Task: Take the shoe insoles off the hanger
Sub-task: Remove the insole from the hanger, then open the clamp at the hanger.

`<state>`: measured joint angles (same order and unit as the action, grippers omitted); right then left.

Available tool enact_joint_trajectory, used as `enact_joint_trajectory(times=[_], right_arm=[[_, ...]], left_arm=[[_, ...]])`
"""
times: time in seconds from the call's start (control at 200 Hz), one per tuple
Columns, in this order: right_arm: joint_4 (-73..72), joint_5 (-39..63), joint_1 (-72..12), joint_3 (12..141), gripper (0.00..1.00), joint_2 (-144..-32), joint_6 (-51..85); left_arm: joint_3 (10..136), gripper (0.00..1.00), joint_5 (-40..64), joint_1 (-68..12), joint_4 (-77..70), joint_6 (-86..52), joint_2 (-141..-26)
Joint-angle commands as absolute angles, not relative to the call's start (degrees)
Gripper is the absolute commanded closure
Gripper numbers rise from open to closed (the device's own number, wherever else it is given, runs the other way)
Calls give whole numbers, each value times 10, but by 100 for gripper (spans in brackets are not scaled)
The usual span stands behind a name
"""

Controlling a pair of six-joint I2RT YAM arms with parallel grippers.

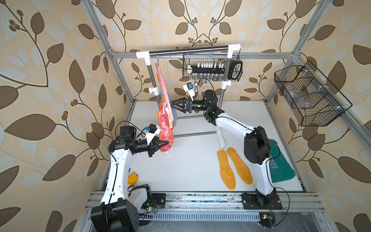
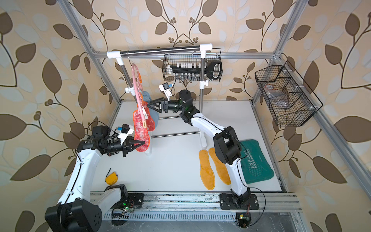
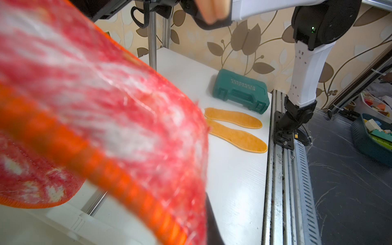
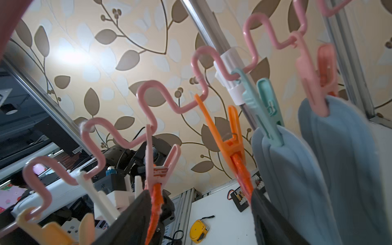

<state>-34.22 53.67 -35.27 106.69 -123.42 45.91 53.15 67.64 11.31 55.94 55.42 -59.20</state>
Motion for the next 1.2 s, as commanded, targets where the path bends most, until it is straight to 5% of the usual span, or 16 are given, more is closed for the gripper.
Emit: enact_joint_trajectory(times=[0.0, 0.92, 1.195], right_arm=[[-396, 564, -363, 1091, 27, -1245, 507], [-394, 541, -391, 1148, 33, -1284, 546], [-390, 548, -397, 1172, 46, -1299, 546]], left_arm=[[543, 100, 693, 118, 575, 567, -591], [570, 100, 727, 91, 606, 604, -619], [567, 100, 724, 89, 606, 609, -627]])
